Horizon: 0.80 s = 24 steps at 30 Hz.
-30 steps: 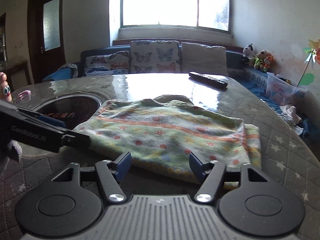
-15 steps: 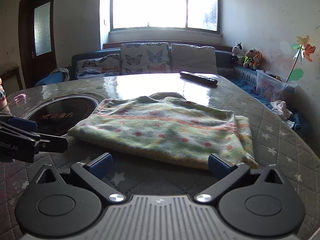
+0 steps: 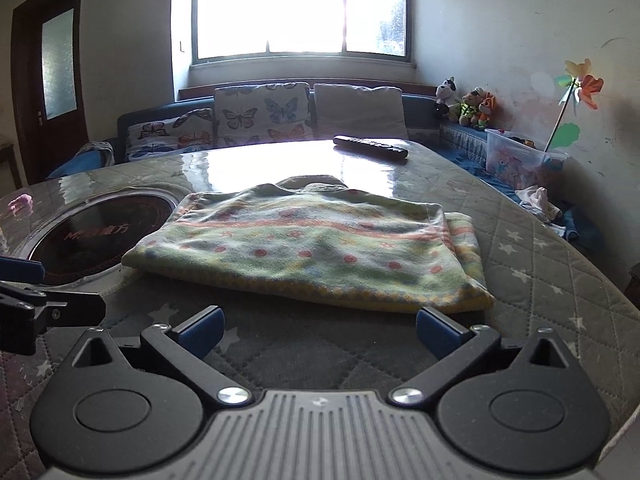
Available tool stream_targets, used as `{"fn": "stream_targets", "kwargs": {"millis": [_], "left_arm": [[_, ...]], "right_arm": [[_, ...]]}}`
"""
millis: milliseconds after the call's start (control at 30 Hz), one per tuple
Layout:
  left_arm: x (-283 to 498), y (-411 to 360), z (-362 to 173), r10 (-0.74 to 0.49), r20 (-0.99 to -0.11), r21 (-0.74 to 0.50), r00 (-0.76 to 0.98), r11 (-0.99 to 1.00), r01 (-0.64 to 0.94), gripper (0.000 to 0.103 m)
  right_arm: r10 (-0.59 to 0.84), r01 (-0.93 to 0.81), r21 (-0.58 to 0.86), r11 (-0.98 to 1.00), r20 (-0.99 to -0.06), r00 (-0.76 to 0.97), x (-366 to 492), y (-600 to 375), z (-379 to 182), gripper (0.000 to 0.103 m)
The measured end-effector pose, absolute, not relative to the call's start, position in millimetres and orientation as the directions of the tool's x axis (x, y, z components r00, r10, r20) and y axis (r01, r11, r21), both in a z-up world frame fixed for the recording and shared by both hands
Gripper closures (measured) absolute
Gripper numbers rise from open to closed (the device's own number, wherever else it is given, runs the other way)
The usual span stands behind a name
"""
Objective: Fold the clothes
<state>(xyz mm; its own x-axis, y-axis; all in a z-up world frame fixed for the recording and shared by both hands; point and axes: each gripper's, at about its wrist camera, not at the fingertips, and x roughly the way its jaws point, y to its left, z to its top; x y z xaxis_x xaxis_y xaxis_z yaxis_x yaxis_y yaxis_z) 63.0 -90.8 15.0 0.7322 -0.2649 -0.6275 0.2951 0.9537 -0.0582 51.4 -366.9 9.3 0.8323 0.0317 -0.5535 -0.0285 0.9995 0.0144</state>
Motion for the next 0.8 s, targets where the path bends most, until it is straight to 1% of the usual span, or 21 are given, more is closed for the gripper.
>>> {"fn": "stream_targets", "kwargs": {"millis": [800], "left_arm": [[40.6, -99.9, 12.3, -0.266, -0.636, -0.029, 0.725, 0.947, 0.321, 0.0]], "right_arm": [[-0.01, 0.032, 0.03, 0.999, -0.562, 0.827, 35.2, -365.8, 8.7, 0.0]]}}
